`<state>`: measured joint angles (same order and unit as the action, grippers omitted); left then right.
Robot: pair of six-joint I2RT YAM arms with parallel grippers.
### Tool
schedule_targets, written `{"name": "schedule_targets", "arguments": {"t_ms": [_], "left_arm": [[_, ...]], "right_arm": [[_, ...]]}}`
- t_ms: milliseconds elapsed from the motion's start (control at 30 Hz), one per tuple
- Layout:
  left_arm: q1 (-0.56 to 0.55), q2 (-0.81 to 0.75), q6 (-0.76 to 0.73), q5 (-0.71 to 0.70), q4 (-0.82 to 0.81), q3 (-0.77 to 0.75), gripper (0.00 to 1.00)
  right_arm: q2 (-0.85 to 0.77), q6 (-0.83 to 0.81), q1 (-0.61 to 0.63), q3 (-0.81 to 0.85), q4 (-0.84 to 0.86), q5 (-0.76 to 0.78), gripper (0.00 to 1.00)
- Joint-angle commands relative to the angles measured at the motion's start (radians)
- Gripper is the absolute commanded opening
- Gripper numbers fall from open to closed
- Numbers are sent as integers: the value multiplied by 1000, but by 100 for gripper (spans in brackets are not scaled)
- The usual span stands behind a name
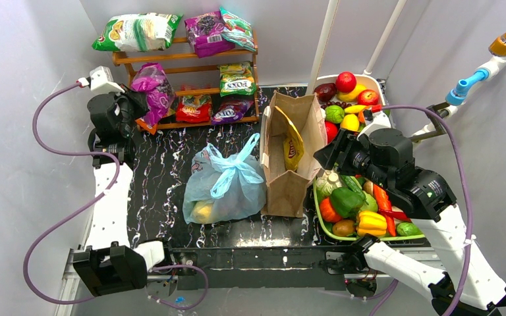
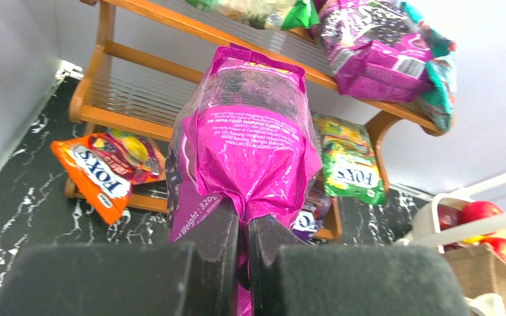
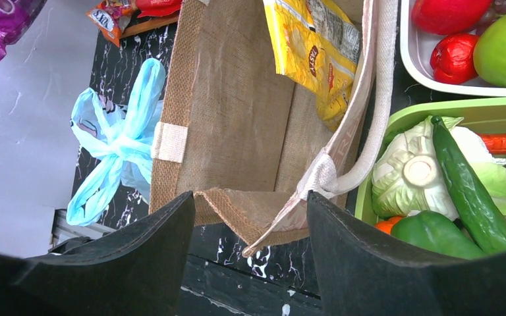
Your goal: Place the food into the grocery bag and tie it
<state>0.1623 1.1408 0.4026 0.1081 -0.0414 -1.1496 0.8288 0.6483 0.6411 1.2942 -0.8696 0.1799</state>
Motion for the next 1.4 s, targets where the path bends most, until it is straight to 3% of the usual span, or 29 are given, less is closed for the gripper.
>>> {"name": "schedule_targets", "arguments": {"t_ms": [0,233,467,900,1367], "left_arm": [[-22,-85,68,43,-71,-46,0],[-80,-106,77,79,-68,-72,0],[-252,-114,17,47,-22,-117,0],[-493,-58,46,21,77,-253,0],[-919,141,37,-171,93,-438,0]], "right_arm": [[-7,6,0,28,21,-1,70],[-7,5,0,22,26,-2,70],[-5,8,0,12,38,-4,70],[-16,6,0,-5,40,23,70],[-56,33,0,-28,26,133,71]]}}
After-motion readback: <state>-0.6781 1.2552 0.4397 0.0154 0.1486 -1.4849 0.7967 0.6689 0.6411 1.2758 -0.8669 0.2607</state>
